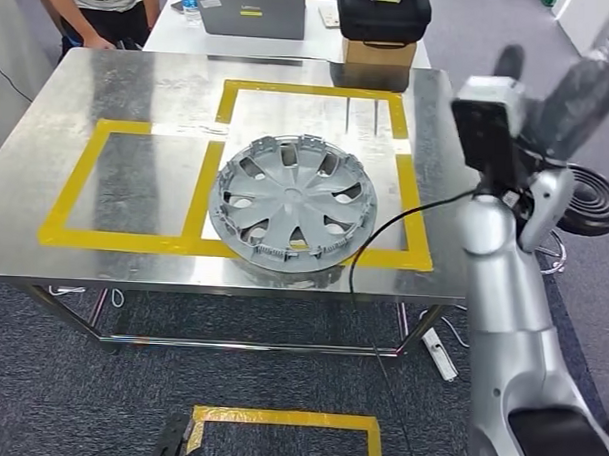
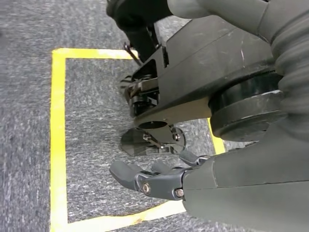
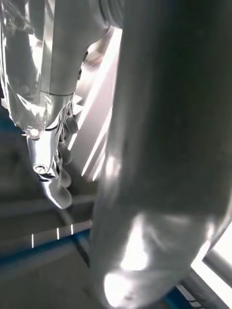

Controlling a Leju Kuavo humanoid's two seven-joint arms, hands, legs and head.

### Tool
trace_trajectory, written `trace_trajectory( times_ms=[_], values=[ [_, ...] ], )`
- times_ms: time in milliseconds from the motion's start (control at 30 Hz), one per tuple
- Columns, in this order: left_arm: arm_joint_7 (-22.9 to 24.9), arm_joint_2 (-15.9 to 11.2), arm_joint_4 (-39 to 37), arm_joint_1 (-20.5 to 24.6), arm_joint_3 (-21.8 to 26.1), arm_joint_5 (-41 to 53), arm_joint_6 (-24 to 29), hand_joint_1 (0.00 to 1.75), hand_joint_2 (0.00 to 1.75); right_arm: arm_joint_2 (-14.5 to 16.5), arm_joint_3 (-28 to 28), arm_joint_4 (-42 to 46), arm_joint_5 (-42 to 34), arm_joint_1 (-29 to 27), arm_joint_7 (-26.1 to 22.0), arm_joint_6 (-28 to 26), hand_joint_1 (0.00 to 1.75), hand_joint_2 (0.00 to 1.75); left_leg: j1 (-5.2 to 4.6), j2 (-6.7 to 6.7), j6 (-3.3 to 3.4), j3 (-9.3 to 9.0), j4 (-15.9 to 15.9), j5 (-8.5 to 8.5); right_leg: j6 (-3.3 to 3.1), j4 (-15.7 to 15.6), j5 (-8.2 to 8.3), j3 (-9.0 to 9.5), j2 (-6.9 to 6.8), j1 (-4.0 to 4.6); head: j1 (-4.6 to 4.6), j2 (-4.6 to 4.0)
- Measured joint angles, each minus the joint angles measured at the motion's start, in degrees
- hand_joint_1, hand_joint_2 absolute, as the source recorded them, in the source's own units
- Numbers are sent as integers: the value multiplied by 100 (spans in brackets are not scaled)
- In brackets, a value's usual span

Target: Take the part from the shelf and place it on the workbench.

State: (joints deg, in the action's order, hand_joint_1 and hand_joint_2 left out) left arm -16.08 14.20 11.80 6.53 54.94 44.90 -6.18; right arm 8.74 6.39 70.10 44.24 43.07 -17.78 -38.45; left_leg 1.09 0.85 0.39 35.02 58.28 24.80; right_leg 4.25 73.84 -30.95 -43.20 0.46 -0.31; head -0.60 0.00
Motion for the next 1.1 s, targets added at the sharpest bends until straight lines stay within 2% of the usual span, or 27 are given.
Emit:
trace_trajectory(
  times_ms=[33,67,133,167,200,233,333,367,400,467,500,533,567,633,700,767,833,867,900,1000,1033,1067,1100],
  values=[
    [-38,-4,0,-22,33,-40,9,0,175,-14,92,497,-302,-371,-66,-1,0,0,0,10,2,-7,1,8,-3,89,12,-47,0,-1,9,0],
    [-78,-9,0,-47,67,-76,20,0,175,-26,214,1011,-558,-732,-175,-1,0,0,-1,19,-3,-16,2,18,-15,-35,116,7,-1,-3,15,0],
    [-147,-16,0,-80,127,-145,40,0,175,-36,475,1903,-895,-1358,-491,-2,0,0,-3,27,-39,-45,5,48,-39,-768,456,363,-5,-4,24,0],
    [-176,-19,0,-84,155,-174,50,0,175,-33,603,2284,-1030,-1624,-677,-1,0,0,-14,27,-67,-51,12,65,-53,-1116,571,547,-3,0,26,0],
    [-198,-21,0,-84,184,-195,59,0,175,-28,711,2613,-1140,-1872,-834,-1,0,0,-24,27,-96,-54,14,76,-74,-1350,632,675,2,5,24,0],
    [-214,-24,0,-87,212,-208,67,0,175,-23,803,2902,-1219,-2102,-947,-1,0,0,-33,27,-122,-55,10,79,-100,-1438,631,727,8,13,17,0],
    [-231,-32,0,-107,273,-219,80,0,175,-12,1007,3542,-1324,-2523,-1044,0,0,0,-34,19,-209,-69,-9,93,-212,-1452,644,737,21,16,-3,0],
    [-232,-34,0,-107,287,-220,82,0,175,-10,1045,3665,-1346,-2567,-1043,1,0,0,-35,10,-240,-34,74,166,-248,-1463,653,741,20,5,-12,0],
    [-233,-35,0,-102,299,-221,85,0,175,-9,1070,3753,-1369,-2595,-1049,1,0,0,-38,1,-264,51,265,298,-276,-1473,661,746,16,-8,-25,0],
    [-240,-35,0,-96,326,-238,99,0,175,-5,1123,3927,-1457,-2731,-1140,2,0,0,-42,-9,-287,362,928,661,-308,-1476,661,744,5,-10,-47,0],
    [-243,-36,0,-100,345,-259,114,0,175,-2,1163,4042,-1519,-2874,-1256,2,0,0,-43,-10,-288,509,1249,790,-313,-1475,661,743,-2,-6,-49,0],
    [-247,-36,0,-109,368,-291,134,0,175,5,1220,4183,-1581,-3067,-1422,2,0,0,-44,-10,-284,587,1429,825,-316,-1475,660,744,-7,-1,-49,0],
    [-251,-36,0,-120,395,-331,156,0,175,16,1299,4343,-1633,-3293,-1623,2,0,0,-44,-10,-275,567,1418,758,-316,-1474,660,745,-10,2,-50,0],
    [-261,-36,0,-131,457,-404,199,0,175,46,1491,4646,-1655,-3758,-1992,2,0,0,-46,-11,-242,246,869,431,-307,-1473,664,749,-7,4,-52,0],
    [-275,-27,0,-121,519,-461,238,0,87,103,1638,4880,-1532,-4202,-2139,2,0,0,-50,-9,-202,-122,210,231,-269,-1457,663,739,5,31,-58,0],
    [-292,-12,0,-119,574,-509,269,0,0,205,1680,5045,-1331,-4637,-2085,2,0,0,-60,-5,-158,-246,-34,221,-212,-1461,668,738,14,51,-61,0],
    [-302,2,0,-144,626,-564,281,0,0,311,1679,5139,-1193,-5000,-1996,2,0,0,-48,-8,-99,-249,-40,204,-158,-1472,666,743,15,39,-59,0],
    [-308,7,0,-154,653,-592,280,0,0,345,1684,5169,-1166,-5146,-1965,2,0,0,-39,-12,-70,-254,-47,192,-126,-1402,602,715,10,35,-45,0],
    [-319,11,0,-158,678,-614,269,0,0,368,1690,5189,-1168,-5272,-1948,2,0,0,-26,-17,-42,-257,-53,180,-95,-1215,469,636,5,31,-25,0],
    [-375,12,0,-160,766,-677,112,0,0,388,1702,5216,-1301,-5582,-1950,2,0,0,-28,-27,-6,-252,-53,172,-31,-146,-91,190,-4,19,21,0],
    [-381,11,0,-162,800,-695,39,0,0,387,1703,5215,-1355,-5661,-1968,2,0,0,-30,-29,-4,-252,-53,171,-27,73,-157,110,-4,19,22,0],
    [-362,11,0,-163,829,-701,-16,0,0,385,1704,5212,-1389,-5714,-1986,2,0,0,-32,-31,-4,-254,-52,171,-30,70,-113,136,-5,19,21,0],
    [-325,12,0,-162,852,-698,-54,0,0,384,1706,5209,-1410,-5745,-2005,2,0,0,-32,-31,-5,-259,-52,171,-38,-149,17,271,-5,18,21,0]
  ],
)
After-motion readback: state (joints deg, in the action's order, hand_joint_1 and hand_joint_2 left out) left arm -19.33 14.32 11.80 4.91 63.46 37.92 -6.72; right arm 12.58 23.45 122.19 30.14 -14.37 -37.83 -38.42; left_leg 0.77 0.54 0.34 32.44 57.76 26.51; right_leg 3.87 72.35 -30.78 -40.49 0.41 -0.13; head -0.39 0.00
